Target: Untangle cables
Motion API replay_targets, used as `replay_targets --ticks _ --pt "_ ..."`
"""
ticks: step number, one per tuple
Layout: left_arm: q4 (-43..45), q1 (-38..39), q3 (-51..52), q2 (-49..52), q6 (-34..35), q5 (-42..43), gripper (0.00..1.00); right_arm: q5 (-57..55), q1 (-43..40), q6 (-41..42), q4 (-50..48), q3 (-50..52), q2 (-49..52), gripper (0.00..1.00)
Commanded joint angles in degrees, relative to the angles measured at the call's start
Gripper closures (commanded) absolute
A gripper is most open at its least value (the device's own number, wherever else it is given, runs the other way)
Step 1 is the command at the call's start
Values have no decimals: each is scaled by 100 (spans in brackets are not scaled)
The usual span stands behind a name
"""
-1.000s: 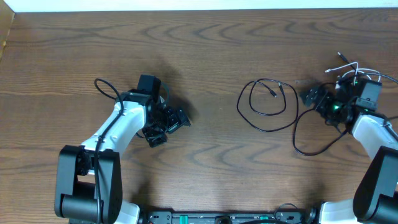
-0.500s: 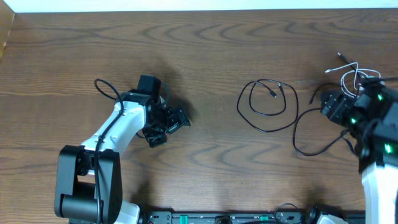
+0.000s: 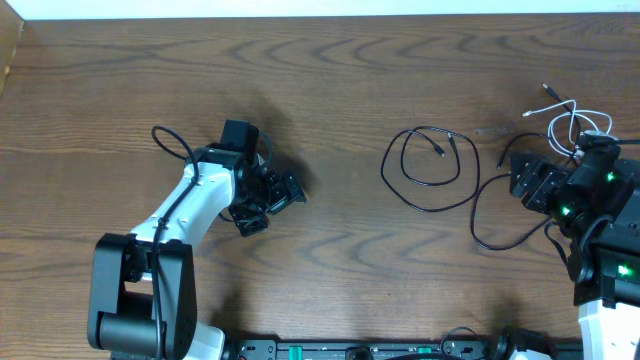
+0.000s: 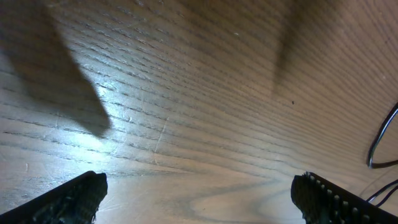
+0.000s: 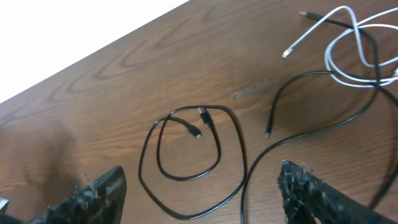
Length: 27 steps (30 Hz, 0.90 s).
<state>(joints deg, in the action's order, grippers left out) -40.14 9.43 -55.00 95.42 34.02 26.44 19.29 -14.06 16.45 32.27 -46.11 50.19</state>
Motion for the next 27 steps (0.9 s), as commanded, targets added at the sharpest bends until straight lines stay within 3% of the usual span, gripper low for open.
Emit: replay_targets --ticks 1,2,12,27 --pt "-22 -11 -72 4 -83 -59 0 448 28 70 -2 -2 -26 17" --pt "-22 -11 -72 4 -83 -59 0 584 28 70 46 -2 2 1" --pt "-22 -11 -72 4 -83 -59 0 717 28 321 837 0 278 1" --pt "-22 -11 -72 4 -83 -59 0 715 28 323 850 0 496 1"
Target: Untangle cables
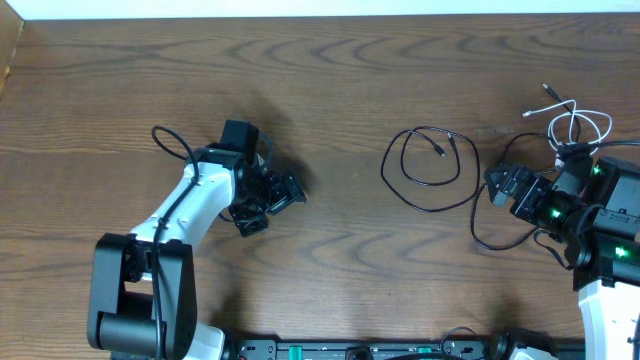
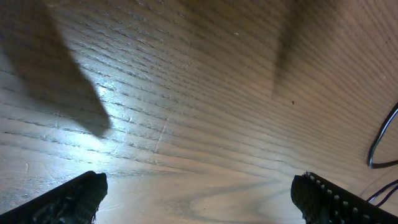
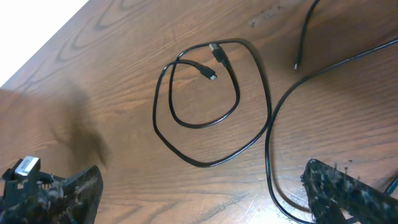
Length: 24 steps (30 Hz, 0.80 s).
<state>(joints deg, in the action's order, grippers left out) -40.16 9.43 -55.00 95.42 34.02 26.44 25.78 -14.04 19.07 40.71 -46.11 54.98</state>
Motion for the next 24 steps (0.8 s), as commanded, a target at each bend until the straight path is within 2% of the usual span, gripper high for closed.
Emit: replay_targets --ticks 1,7,14,24 --pt "-20 -11 -72 4 -83 -59 0 66 26 61 7 0 17 1" --pt "-20 -11 -72 4 -83 -59 0 -37 332 59 4 0 201 1" --pt "-20 -11 -72 4 -83 -59 0 -186 1060 61 28 2 229 1" --pt "-20 -11 -72 4 -83 -59 0 -186 1099 61 28 2 240 1"
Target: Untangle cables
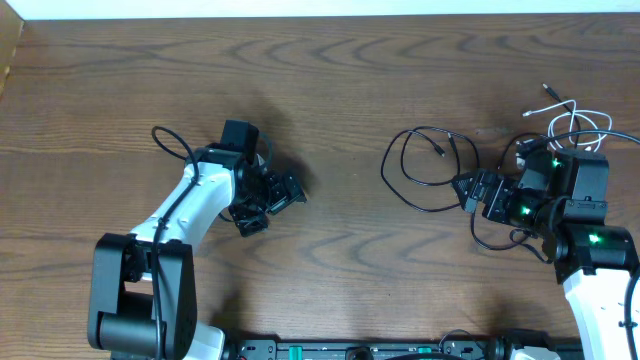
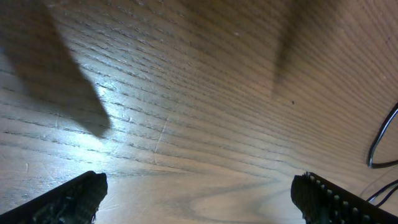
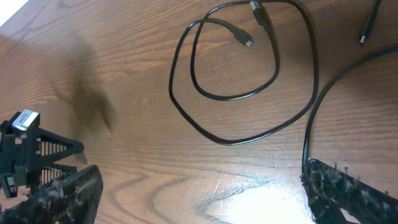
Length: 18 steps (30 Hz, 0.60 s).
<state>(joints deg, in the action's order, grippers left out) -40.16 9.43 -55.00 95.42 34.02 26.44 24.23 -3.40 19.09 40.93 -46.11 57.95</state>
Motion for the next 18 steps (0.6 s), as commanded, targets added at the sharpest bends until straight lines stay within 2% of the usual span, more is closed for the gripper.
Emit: replay_targets --ticks 1,11,18 --pt "-20 -11 -72 4 -83 -59 0 -31 35 59 7 2 -57 1" --pt "-20 -11 -72 4 -83 -59 0 -31 35 59 221 11 -140 1" --pt "-20 -11 -72 4 -83 -59 0 -31 35 59 214 345 -1082 1"
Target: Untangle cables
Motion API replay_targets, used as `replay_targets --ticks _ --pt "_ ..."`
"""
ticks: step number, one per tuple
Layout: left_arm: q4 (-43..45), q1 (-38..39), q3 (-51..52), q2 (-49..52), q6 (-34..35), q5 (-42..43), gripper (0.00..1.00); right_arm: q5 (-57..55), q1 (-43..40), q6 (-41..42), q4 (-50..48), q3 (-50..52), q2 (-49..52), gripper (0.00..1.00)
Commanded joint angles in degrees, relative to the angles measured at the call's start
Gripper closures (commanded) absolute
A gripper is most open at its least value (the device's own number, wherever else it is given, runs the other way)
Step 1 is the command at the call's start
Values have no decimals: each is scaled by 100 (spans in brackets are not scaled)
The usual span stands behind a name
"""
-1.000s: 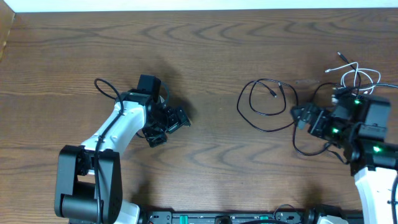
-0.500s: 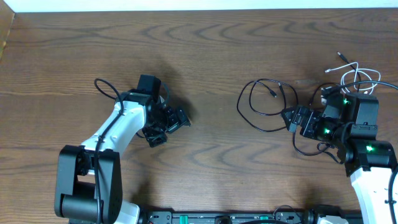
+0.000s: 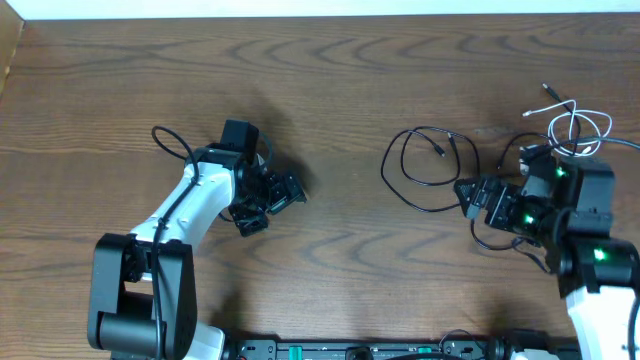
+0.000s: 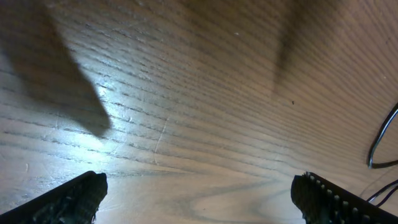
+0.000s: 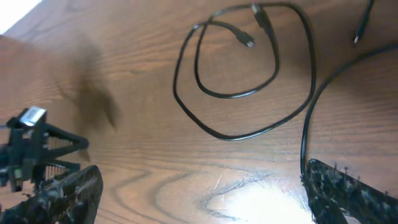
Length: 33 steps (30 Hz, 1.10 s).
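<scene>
A coiled black cable point(image 3: 385, 172) lies right of the table's middle, with both plug ends inside its loops point(image 5: 235, 138). A second black cable point(image 3: 497, 247) curves around below and to the right of it point(image 5: 306, 134). Further back on the right lies a white cable point(image 3: 560, 98). My right gripper point(image 3: 478, 198) is open at the coil's lower right edge. Between its fingers point(image 5: 205, 193) there is only bare wood. My left gripper point(image 3: 268, 200) is open low over bare table, well left of the cables point(image 4: 199, 199).
The left arm's own black wire point(image 3: 165, 138) loops off its wrist at the left. A black cable arc point(image 4: 379, 146) shows at the right edge of the left wrist view. The table's back edge point(image 3: 320, 14) runs along the top.
My right arm has shifted slightly, and its gripper is still open at the coil's lower right edge. The cables lie as before. The left arm has not moved.
My right gripper was open at the far right, beside the white cable and the second black cable. At each later moment it was further left, and now it is at the edge of the coiled cable. The left arm stayed still, with its gripper open.
</scene>
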<state>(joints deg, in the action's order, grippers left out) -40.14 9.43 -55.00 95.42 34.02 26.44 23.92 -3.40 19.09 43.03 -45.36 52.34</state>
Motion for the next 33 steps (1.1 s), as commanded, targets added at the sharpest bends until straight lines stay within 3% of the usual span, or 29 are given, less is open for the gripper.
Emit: replay_targets --ticks 1,9,17,33 --pt "-22 -11 -72 4 -83 -59 0 0 35 59 7 376 -680 1" --pt "-22 -11 -72 4 -83 -59 0 0 35 59 33 1401 -2065 1" --pt "-22 -11 -72 4 -83 -59 0 0 35 59 39 2184 -2474 1" --pt "-22 -11 -72 4 -83 -59 0 0 50 59 -592 2557 -4645 1"
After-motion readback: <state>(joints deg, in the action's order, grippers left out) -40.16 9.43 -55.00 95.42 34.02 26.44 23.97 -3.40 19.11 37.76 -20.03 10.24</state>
